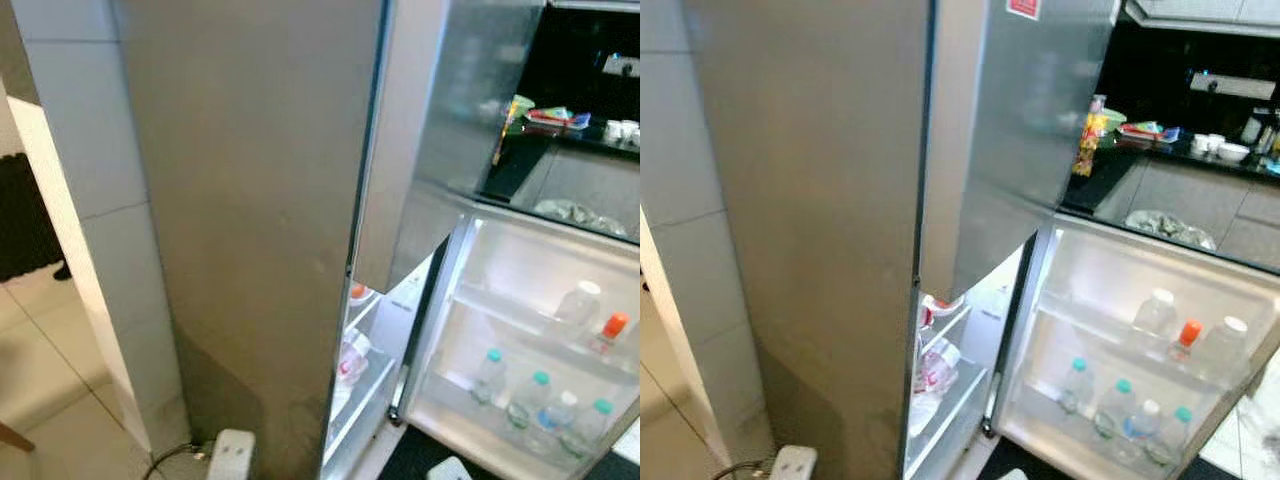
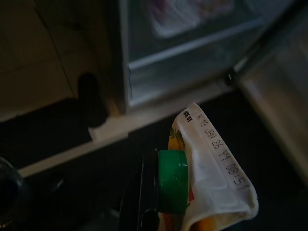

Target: Restocking fridge

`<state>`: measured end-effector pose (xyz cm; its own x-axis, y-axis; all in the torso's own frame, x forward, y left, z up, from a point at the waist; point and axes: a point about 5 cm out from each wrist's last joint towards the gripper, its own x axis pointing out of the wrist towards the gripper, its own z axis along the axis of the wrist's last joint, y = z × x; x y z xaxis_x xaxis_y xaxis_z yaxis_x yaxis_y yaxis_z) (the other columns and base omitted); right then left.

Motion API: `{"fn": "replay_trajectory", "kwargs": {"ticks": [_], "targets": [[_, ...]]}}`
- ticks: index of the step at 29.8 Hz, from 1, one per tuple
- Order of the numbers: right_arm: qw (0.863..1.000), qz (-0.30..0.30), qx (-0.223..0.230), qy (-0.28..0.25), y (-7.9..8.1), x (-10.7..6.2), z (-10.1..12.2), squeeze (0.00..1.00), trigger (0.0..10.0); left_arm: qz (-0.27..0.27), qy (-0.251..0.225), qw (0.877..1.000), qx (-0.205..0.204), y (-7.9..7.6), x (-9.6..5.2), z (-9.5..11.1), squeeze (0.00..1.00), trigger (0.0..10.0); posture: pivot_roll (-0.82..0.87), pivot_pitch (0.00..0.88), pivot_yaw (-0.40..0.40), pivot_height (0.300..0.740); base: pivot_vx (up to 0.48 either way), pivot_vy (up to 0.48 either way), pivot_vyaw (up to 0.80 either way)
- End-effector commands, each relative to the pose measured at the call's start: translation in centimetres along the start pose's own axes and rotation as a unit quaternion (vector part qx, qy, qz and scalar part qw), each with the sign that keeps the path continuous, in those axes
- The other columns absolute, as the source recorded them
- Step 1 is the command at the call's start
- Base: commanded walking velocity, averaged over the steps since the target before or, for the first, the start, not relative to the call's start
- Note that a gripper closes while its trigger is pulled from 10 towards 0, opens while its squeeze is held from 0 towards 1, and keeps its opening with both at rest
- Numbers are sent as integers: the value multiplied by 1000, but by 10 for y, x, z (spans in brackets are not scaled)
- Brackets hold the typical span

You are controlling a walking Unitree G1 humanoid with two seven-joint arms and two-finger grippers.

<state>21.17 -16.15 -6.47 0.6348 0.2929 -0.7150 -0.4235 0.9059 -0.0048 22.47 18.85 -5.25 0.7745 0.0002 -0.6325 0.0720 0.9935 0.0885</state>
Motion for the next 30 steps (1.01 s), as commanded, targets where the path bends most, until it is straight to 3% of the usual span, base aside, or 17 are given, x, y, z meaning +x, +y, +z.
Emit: {"fn": "replay_trajectory", "kwargs": {"ticks": [1, 8, 12, 21, 30], "targets": [[1000, 6, 0, -8, 3, 2, 6, 0, 10000, 4, -13, 1000, 5, 6, 0, 5, 0, 10000, 121, 0, -106, 740, 0, 0, 0], [998, -30, 51, -22, -1, 3, 8, 0, 10000, -9, -20, 1000, 7, 5, 3, 14, 0, 10000, 94, 0, -40, 740, 0, 0, 0], [994, -70, 85, -14, -12, -6, -9, 0, 10000, -19, -14, 999, -32, -9, 7, 17, 0, 10000, 45, 0, -10, 740, 0, 0, 0], [993, -82, 86, -9, -21, -13, -18, 0, 10000, -54, -9, 998, -18, -27, 8, 17, 0, 10000, -3, 1, 1, 740, 0, 0, 0], [994, -86, 72, -13, -26, -15, -18, 0, 10000, -60, -10, 998, -9, -31, 8, 18, 0, 10000, -14, 6, -4, 740, 0, 0, 0]]}}
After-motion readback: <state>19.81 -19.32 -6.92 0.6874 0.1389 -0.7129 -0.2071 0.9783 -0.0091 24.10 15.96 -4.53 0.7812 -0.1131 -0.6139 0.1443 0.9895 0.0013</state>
